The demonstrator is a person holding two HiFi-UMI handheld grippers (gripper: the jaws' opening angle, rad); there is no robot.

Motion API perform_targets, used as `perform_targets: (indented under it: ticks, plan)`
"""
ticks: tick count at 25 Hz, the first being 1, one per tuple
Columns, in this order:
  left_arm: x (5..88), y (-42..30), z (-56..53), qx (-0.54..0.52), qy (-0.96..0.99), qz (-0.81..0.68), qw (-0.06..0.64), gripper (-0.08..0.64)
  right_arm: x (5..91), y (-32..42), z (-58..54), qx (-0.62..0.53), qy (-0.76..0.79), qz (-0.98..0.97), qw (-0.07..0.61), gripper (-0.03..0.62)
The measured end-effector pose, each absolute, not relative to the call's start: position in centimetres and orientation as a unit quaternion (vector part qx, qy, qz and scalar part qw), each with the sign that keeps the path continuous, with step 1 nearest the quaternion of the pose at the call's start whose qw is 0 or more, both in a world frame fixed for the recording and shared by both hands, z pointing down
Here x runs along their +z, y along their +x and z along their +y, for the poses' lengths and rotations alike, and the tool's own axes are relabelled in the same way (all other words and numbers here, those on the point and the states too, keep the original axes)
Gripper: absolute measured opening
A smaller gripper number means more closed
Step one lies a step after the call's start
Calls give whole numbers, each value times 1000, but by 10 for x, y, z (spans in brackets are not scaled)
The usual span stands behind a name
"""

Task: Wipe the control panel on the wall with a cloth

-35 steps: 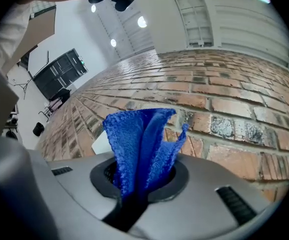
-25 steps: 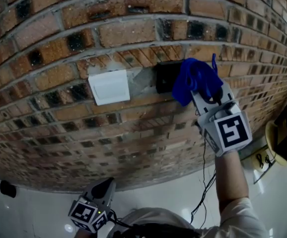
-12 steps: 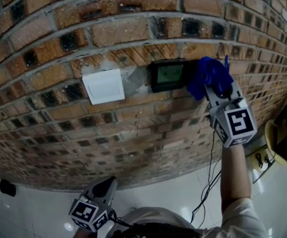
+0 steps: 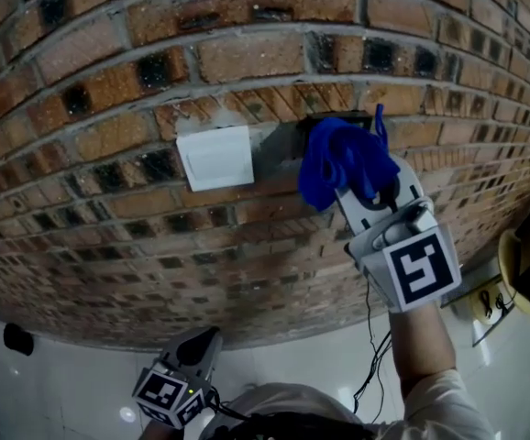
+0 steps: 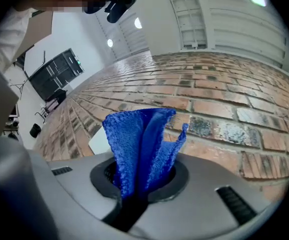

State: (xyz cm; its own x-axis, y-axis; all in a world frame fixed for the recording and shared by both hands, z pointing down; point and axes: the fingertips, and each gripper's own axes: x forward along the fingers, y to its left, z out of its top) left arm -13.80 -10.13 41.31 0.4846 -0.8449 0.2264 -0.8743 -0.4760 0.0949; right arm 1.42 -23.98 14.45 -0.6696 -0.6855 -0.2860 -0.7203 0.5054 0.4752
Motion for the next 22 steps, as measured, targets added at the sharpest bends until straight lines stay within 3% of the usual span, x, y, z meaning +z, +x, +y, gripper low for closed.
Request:
perform_targets:
  ticks: [9,22]
  plan:
    - [415,-145,-102,81,851,-509,99,1,139,-8,-252,279,-393,875,43,89]
    - [413,-119,-112,85,862,-491,96,1,133,112,-283,299,-492,817,24,89]
